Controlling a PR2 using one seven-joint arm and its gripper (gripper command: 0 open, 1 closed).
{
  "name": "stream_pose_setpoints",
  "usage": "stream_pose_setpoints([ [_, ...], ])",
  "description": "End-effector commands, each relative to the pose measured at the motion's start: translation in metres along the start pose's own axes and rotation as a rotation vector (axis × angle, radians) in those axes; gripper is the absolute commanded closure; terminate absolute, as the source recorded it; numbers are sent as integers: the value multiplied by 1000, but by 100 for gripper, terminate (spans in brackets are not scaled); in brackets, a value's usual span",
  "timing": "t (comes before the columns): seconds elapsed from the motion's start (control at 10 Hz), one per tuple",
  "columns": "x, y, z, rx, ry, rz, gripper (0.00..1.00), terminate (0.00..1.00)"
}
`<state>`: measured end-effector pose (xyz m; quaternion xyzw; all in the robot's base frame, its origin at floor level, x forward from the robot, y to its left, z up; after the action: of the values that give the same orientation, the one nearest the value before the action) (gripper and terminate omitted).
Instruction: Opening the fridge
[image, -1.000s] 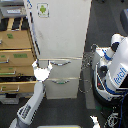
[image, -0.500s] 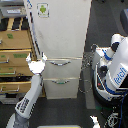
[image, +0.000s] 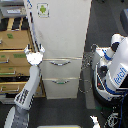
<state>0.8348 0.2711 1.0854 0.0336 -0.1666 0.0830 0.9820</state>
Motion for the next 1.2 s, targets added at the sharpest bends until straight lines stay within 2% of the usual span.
stream_pose_setpoints([
  [0.1, 61, -6, 0, -98, 75, -54, 0, 0],
  [0.3, 71, -7, -5, -139, 126, -68, 0, 0],
  [0.8, 100, -9, -19, -141, 190, -80, 0, 0],
  [1.0, 104, -26, -31, -161, 243, -165, 0, 0],
  [1.1, 104, -27, -33, -201, 249, -165, 100, 0],
  [1.2, 101, -26, -39, -213, 245, -159, 100, 0],
])
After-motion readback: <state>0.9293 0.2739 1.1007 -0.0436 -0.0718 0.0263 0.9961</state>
